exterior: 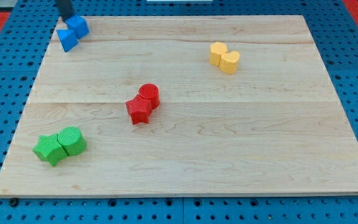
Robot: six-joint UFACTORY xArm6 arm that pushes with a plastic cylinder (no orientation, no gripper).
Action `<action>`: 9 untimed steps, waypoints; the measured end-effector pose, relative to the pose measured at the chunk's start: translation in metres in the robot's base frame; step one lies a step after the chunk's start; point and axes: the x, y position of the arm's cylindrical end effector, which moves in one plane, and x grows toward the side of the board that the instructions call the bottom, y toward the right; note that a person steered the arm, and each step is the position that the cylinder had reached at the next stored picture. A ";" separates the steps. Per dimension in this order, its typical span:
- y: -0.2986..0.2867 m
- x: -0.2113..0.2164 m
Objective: Move the blue triangle above the blue cube
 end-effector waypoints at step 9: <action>0.023 0.031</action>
